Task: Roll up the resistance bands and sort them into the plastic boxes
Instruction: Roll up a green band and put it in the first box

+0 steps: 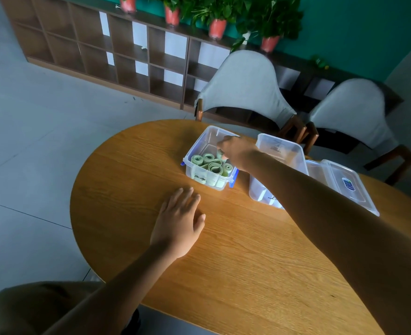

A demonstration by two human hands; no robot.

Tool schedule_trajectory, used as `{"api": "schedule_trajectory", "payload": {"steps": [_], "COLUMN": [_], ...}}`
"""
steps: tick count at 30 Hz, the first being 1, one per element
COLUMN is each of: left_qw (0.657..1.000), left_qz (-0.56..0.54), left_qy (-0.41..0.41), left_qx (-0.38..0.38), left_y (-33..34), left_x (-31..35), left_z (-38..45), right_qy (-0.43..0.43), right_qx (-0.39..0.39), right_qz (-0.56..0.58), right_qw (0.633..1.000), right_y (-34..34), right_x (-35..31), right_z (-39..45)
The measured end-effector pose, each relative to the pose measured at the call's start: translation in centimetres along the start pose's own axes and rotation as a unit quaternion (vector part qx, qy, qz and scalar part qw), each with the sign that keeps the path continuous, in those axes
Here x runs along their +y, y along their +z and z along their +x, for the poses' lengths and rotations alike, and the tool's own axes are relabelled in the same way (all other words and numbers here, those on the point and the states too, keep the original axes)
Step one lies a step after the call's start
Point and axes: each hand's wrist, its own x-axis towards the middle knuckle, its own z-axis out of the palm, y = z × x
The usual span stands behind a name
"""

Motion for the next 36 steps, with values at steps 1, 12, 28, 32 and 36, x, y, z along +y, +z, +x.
{"api": "schedule_trajectory", "payload": {"steps": [1, 12, 28, 32, 36], "left_qw": [1.000, 1.000, 1.000, 1.000, 1.000], "left_qz": [0.000, -0.002, -0.003, -0.009, -0.007], "left_qy": [0.000, -0.001, 0.002, 0.002, 0.003], "left_qx": [-0.002, -0.008, -0.002, 0.001, -0.002], "left_y": [0.0, -0.2, -0.3, -0.2, -0.1], "left_x": [0.0, 0.0, 0.1, 0.0, 0.0], "left_z": [0.0, -0.1, 0.0, 0.0, 0.0], "right_qy": [0.001, 0.010, 0.048, 0.050, 0.056], "right_qx": [-0.004, -0.010, -0.004, -0.007, 0.006], "right_qz": [0.008, 0.109, 0.158, 0.159, 0.147], "right_qw": [1.000, 0.994, 0.986, 0.986, 0.988], "right_y": [0.2, 1.3, 1.1, 0.9, 0.6], "right_x": [-0.1, 0.2, 0.7, 0.7, 0.7], "right_z": [0.0, 0.2, 0.1, 0.1, -0.1]}}
